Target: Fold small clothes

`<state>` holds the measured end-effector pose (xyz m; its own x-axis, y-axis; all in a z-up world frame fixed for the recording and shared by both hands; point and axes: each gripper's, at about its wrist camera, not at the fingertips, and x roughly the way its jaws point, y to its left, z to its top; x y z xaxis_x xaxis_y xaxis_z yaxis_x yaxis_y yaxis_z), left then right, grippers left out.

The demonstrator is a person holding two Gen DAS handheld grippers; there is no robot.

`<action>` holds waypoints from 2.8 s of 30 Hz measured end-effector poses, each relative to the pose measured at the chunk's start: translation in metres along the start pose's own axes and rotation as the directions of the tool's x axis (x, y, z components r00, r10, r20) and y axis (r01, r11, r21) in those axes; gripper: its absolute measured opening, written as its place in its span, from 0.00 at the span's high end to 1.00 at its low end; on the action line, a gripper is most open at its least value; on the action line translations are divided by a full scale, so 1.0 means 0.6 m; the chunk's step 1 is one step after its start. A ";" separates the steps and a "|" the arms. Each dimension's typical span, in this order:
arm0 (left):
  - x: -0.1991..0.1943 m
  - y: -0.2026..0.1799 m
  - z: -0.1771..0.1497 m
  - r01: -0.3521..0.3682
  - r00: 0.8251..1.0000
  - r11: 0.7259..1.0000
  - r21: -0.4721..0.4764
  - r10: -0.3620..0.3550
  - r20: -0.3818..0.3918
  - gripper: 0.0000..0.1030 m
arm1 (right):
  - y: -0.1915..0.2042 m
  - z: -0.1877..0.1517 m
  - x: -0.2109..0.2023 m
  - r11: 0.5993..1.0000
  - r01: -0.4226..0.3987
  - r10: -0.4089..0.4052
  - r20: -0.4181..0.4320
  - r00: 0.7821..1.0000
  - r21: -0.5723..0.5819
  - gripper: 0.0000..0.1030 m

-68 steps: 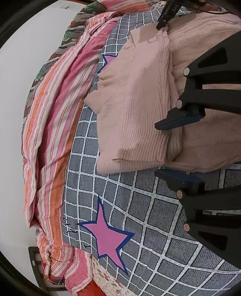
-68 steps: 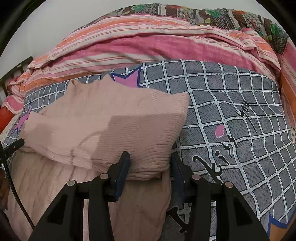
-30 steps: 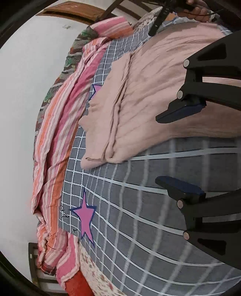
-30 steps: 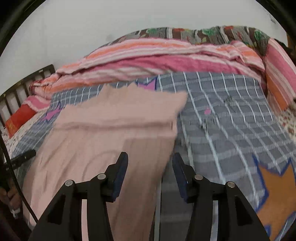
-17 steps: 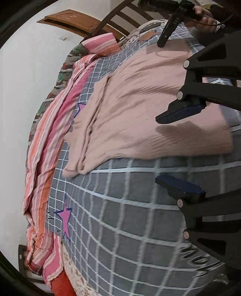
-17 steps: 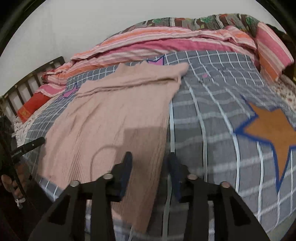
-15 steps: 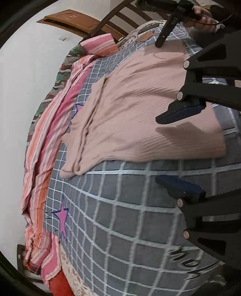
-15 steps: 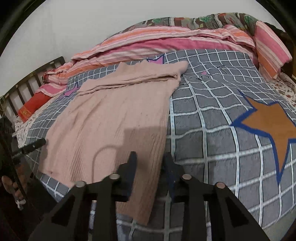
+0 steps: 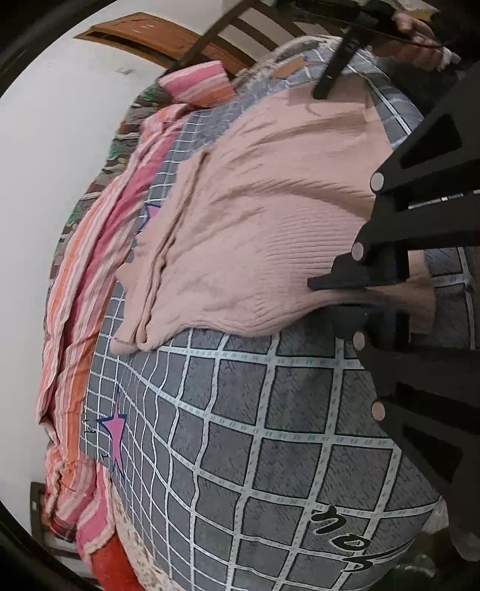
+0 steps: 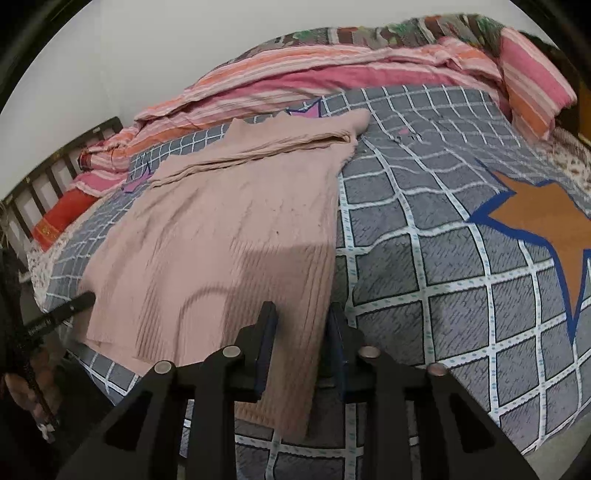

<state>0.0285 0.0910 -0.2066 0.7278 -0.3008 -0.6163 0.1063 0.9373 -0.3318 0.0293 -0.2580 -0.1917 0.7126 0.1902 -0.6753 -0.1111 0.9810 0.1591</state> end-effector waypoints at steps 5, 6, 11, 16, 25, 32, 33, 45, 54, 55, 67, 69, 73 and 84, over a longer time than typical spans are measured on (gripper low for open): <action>-0.023 0.036 0.006 -0.006 0.998 0.996 -0.092 0.012 0.063 0.94 | -0.017 0.005 -0.037 1.000 -0.008 0.006 0.105 0.994 0.019 0.95; -0.021 0.039 0.003 -0.003 0.999 0.995 -0.096 0.007 0.051 0.93 | -0.031 0.006 -0.042 0.998 -0.015 0.009 0.112 0.994 0.055 0.95; -0.009 0.019 -0.006 -0.010 1.000 0.999 -0.031 0.010 0.001 0.91 | -0.034 0.006 -0.020 0.997 -0.013 0.010 0.036 0.999 0.081 0.91; 0.001 0.021 -0.014 0.015 0.998 0.999 -0.051 -0.018 -0.057 0.84 | -0.025 0.000 -0.014 0.996 -0.045 0.045 0.009 0.999 0.076 0.78; 0.001 0.009 -0.019 0.050 0.996 0.997 -0.057 -0.054 -0.072 0.93 | -0.004 -0.019 -0.008 0.997 -0.067 0.069 -0.041 0.997 0.038 0.85; -0.044 0.001 0.010 0.135 0.991 0.987 -0.082 -0.136 -0.002 0.94 | 0.015 -0.010 -0.048 0.993 -0.117 0.116 0.041 0.992 0.004 0.95; -0.053 0.000 0.017 0.142 0.990 0.986 -0.085 -0.142 0.011 0.94 | 0.012 -0.006 -0.056 0.992 -0.128 0.127 0.052 0.991 0.016 0.95; -0.105 -0.020 0.124 0.192 0.976 0.976 -0.108 -0.178 0.129 0.94 | 0.001 0.089 -0.107 0.985 -0.156 0.141 0.175 0.974 0.073 0.95; -0.095 -0.034 0.197 0.190 0.969 0.978 -0.088 -0.172 0.178 0.94 | -0.005 0.170 -0.110 0.979 -0.183 0.156 0.246 0.957 0.091 0.95; -0.093 -0.033 0.204 0.188 0.969 0.978 -0.088 -0.170 0.182 0.94 | -0.004 0.181 -0.108 0.979 -0.183 0.155 0.258 0.954 0.091 0.95; -0.021 -0.025 0.314 0.146 0.968 0.985 -0.088 -0.124 0.220 0.94 | -0.007 0.292 -0.050 0.974 -0.198 0.152 0.334 0.930 0.108 0.95; -0.006 -0.028 0.327 0.131 0.969 0.988 -0.079 -0.111 0.223 0.94 | -0.006 0.308 -0.035 0.974 -0.197 0.151 0.337 0.929 0.109 0.95; 0.032 -0.037 0.351 0.096 0.973 0.994 -0.053 -0.082 0.216 0.94 | -0.003 0.338 -0.001 0.977 -0.190 0.147 0.339 0.929 0.098 0.95; 0.139 -0.033 0.407 0.015 0.983 0.998 -0.062 -0.003 0.181 0.94 | -0.010 0.399 0.106 0.982 -0.158 0.121 0.297 0.947 0.103 0.95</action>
<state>0.2522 0.0906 -0.0771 0.8382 -0.2668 -0.4756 0.0747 0.9201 -0.3846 0.2415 -0.2609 -0.0631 0.8674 0.2876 -0.4062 -0.1502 0.9293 0.3374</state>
